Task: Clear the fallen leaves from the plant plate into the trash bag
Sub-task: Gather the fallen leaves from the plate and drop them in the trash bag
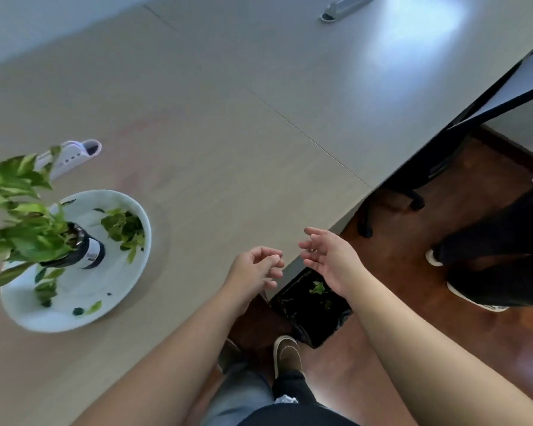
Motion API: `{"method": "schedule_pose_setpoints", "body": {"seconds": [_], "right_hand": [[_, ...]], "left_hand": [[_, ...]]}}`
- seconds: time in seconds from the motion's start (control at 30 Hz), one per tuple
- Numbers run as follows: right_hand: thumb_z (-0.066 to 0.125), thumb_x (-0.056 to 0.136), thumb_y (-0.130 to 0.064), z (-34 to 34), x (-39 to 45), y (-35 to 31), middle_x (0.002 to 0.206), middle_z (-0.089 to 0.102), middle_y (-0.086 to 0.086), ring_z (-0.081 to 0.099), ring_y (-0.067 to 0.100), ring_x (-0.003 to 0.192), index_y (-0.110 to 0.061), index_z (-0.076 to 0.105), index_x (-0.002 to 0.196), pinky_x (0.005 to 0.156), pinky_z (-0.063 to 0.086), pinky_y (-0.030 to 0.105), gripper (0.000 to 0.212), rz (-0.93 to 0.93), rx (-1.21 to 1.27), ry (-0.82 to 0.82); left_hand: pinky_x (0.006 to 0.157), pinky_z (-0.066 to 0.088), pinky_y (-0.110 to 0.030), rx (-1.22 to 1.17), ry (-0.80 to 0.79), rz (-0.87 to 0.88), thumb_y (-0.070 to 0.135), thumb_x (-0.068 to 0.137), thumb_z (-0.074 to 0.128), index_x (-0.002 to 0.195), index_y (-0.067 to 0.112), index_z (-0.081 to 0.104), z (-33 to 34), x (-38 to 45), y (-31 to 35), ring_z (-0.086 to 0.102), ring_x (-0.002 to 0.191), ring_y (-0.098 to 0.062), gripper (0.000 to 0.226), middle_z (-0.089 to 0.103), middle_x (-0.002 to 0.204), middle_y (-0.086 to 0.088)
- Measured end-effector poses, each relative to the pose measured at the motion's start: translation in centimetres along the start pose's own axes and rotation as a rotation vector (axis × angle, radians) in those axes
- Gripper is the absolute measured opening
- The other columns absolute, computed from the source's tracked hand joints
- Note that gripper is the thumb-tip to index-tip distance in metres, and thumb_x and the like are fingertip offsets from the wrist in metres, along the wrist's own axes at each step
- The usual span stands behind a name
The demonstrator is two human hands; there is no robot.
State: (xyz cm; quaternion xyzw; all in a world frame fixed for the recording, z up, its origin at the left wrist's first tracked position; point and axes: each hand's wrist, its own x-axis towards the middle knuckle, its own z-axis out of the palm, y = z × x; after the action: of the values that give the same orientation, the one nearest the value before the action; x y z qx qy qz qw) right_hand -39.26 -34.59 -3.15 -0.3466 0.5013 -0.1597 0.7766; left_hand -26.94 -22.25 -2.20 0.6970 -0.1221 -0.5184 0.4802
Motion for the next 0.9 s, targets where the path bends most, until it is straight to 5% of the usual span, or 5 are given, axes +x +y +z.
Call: {"method": "schedule_pose_setpoints", "body": {"seconds": [0.27,0.4,0.63,0.83,0.9], "right_hand": [[0.048,0.093,-0.004,10.7,0.0,-0.2,0.08,0.065,0.011,0.059,0.022,0.067,-0.006,0.065,0.104,0.065,0.05,0.029,0.02,-0.007,-0.26,-0.266],[0.048,0.092,-0.007,17.0,0.3,2.0,0.083,0.065,0.008,0.057,0.019,0.069,-0.008,0.069,0.102,0.067,0.049,0.027,0.024,-0.007,-0.576,-0.378],[0.048,0.091,-0.018,25.5,1.3,4.8,0.105,0.067,-0.008,0.064,0.017,0.094,-0.024,0.072,0.109,0.073,0.049,0.024,0.03,-0.391,-1.359,-0.52],[0.043,0.09,-0.013,31.0,2.7,7.1,0.129,0.055,0.0,0.055,0.024,0.116,-0.021,0.065,0.121,0.097,0.046,0.031,0.039,-0.616,-1.7,-0.645],[0.045,0.09,-0.018,32.4,3.3,7.8,0.135,0.049,-0.001,0.048,0.025,0.125,-0.024,0.058,0.13,0.111,0.033,0.036,0.042,-0.621,-1.899,-0.644]], "left_hand": [[0.055,0.051,-0.019,-0.021,0.308,0.057,0.013,0.092,0.058,0.099,0.009,0.067,-10.3,-3.4,0.5,0.06,0.069,-0.013,0.012,0.068,0.087,-0.005],[0.068,0.056,-0.029,0.061,0.503,0.067,0.016,0.088,0.061,0.095,0.016,0.068,-17.6,-5.3,-0.9,0.062,0.073,-0.014,0.01,0.069,0.09,-0.005],[0.094,0.045,-0.033,0.643,0.737,-0.051,0.026,0.086,0.058,0.114,0.023,0.065,-28.5,-7.5,-5.2,0.051,0.112,-0.023,0.029,0.059,0.124,-0.002],[0.097,0.038,-0.038,1.102,0.702,-0.195,0.035,0.086,0.049,0.133,0.021,0.049,-34.1,-8.1,-6.6,0.037,0.118,-0.034,0.049,0.047,0.141,-0.001],[0.099,0.033,-0.041,1.138,0.664,-0.208,0.035,0.084,0.048,0.139,0.021,0.04,-35.3,-7.7,-6.7,0.033,0.121,-0.034,0.057,0.036,0.149,-0.001]]}}
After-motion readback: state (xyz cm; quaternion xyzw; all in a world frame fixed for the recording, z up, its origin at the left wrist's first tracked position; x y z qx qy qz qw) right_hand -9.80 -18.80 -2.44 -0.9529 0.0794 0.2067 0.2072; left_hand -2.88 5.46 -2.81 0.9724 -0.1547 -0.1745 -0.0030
